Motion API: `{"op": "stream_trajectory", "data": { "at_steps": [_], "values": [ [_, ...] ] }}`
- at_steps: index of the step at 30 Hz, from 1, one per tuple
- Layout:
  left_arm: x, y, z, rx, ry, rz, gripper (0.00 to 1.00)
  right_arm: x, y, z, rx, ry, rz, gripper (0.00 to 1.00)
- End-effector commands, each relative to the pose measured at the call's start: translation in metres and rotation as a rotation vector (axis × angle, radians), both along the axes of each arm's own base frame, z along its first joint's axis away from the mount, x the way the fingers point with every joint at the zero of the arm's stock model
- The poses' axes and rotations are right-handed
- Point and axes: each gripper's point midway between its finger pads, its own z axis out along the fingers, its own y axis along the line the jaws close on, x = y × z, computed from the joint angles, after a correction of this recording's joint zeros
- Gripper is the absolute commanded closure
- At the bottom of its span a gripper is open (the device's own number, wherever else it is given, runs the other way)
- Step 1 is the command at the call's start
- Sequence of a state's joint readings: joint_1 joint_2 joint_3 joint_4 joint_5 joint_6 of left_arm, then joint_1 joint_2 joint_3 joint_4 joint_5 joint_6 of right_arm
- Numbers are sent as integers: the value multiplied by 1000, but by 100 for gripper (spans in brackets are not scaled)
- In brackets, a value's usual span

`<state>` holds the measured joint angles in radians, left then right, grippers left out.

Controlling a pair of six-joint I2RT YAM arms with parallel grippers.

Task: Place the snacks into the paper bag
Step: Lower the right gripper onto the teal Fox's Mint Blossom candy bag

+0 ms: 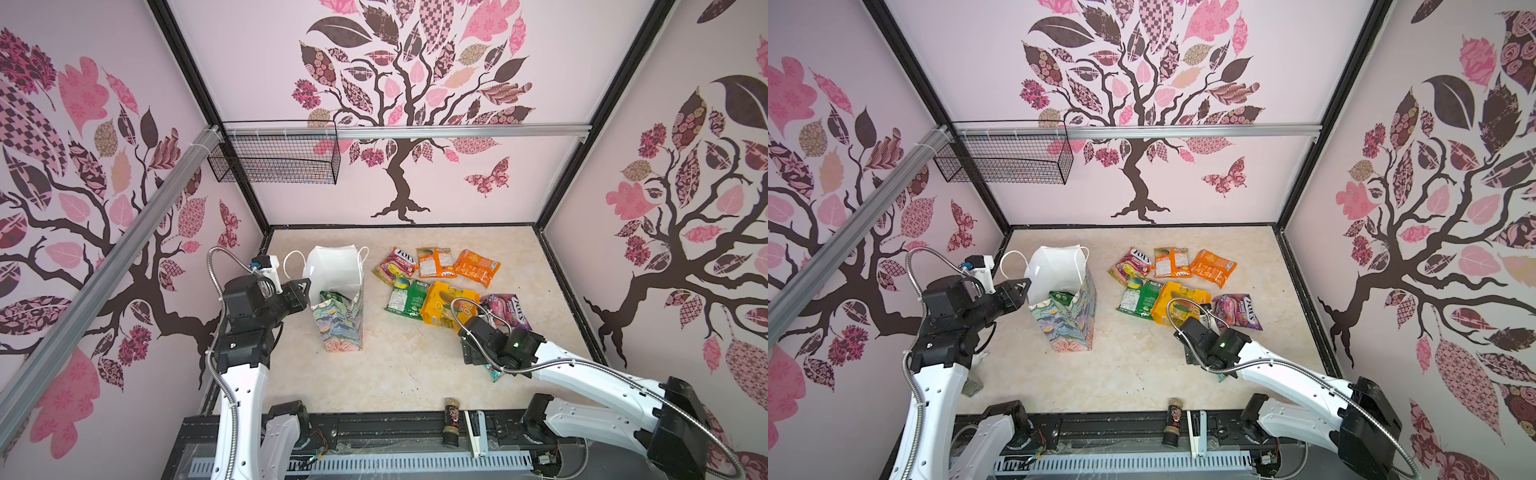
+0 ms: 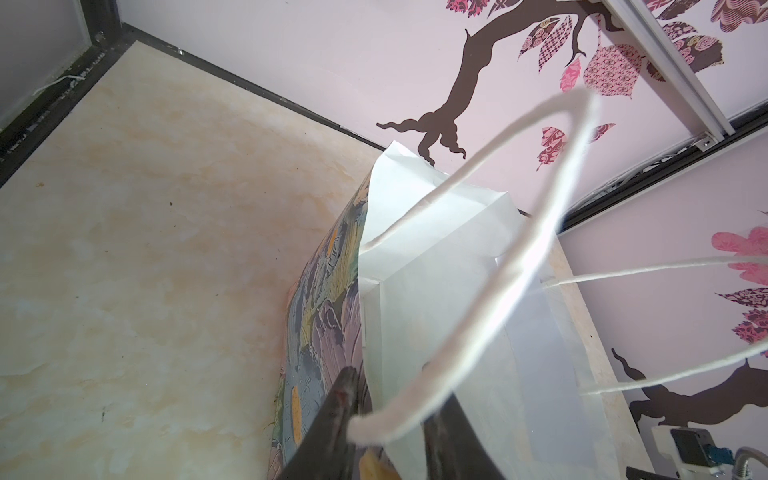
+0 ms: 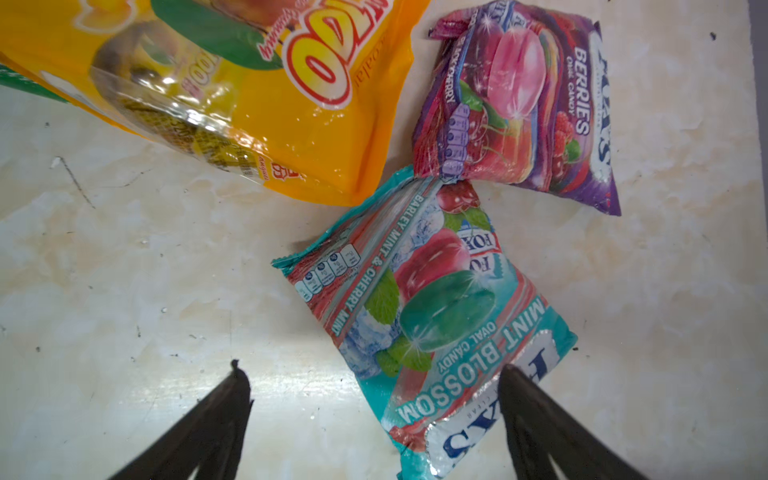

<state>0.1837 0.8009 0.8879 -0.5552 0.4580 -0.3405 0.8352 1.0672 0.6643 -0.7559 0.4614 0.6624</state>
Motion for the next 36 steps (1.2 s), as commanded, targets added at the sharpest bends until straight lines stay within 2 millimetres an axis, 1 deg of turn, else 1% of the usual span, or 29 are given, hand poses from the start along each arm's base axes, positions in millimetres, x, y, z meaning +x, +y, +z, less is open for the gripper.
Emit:
{"op": "stream_trajectory", "data": {
  "at_steps": [1, 5, 7, 13, 19, 27, 30, 33, 36],
  "values": [
    [0, -1, -3, -2, -5, -11, 70, 9, 5, 2, 70, -34, -27, 5],
    [1, -1, -3, -2, -1, -10, 70, 13, 4, -6, 156, -64, -55, 5],
    [1, -1, -4, -3, -1, -10, 70, 11, 3, -10, 179, -58, -63, 5],
    [1, -1, -3, -3, -2, -12, 70, 10, 1, -22, 170, -39, -78, 5],
    [1, -1, -4, -3, 0, -11, 70, 12, 4, -30, 167, -24, -72, 5],
    [1, -1, -3, -2, -3, -9, 70, 6, 5, -44, 171, 11, -69, 5],
    [0, -1, -2, -1, -5, -9, 70, 4, 9, -48, 193, 28, -61, 5],
    [0, -1, -3, 0, -4, -9, 70, 1, 21, -53, 252, 56, -32, 8],
    [0, 0, -3, 1, -5, -7, 70, -2, 39, -56, 327, 91, 17, 11]
  ]
}}
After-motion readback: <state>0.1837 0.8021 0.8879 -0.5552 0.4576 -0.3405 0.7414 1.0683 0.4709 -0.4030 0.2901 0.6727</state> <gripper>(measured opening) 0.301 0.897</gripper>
